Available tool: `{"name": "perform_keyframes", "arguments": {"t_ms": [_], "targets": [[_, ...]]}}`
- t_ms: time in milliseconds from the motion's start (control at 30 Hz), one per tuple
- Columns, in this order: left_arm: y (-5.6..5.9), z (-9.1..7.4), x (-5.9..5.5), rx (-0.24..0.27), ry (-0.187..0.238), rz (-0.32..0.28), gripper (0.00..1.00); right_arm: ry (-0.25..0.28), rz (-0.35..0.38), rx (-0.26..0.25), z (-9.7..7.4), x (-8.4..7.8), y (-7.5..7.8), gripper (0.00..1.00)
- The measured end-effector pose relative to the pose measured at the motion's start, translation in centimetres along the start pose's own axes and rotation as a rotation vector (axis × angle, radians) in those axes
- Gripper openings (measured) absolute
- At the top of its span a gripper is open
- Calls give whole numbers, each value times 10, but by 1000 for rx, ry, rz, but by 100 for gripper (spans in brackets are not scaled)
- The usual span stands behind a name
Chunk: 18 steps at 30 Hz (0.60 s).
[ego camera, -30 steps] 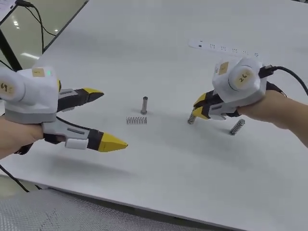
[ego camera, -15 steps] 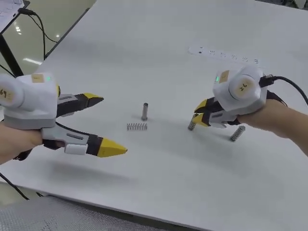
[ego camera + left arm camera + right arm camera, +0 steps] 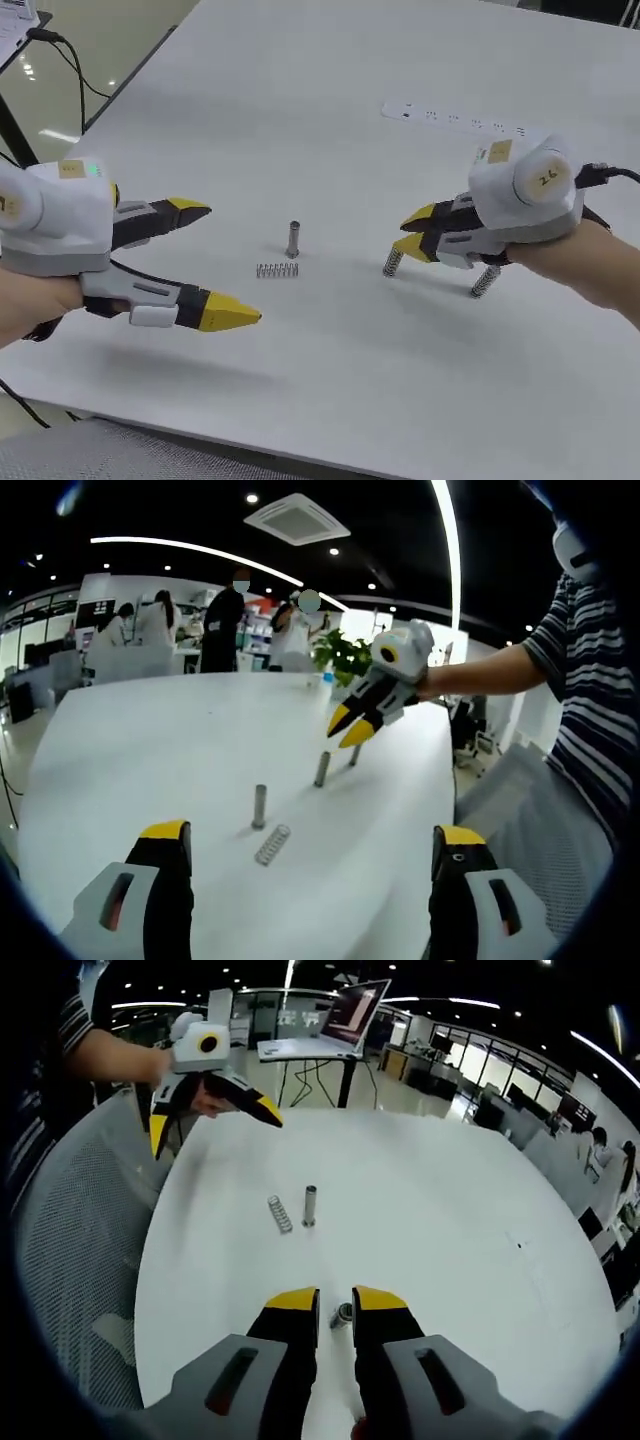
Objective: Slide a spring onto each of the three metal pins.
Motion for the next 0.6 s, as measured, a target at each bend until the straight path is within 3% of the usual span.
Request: {"name": "perform_keyframes", "arguments": {"t_ms": [300, 600], "targets": [[1, -3, -2, 5, 4, -3, 97, 5, 16, 37, 1, -5, -21, 11], [1, -6, -5, 11, 4, -10, 96, 4, 9, 62, 7, -1, -28, 11]]}}
Point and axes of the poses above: the centre of the closed fingertips' face, and the gripper's own axes: z roughly forward along the fingers, y roughly to its right, x roughly out of its top, the point moved 1 cm from there along -z, roughly backward along the fingers, and after that the axes turned 11 degrees about -x, right-handed, at the moved point
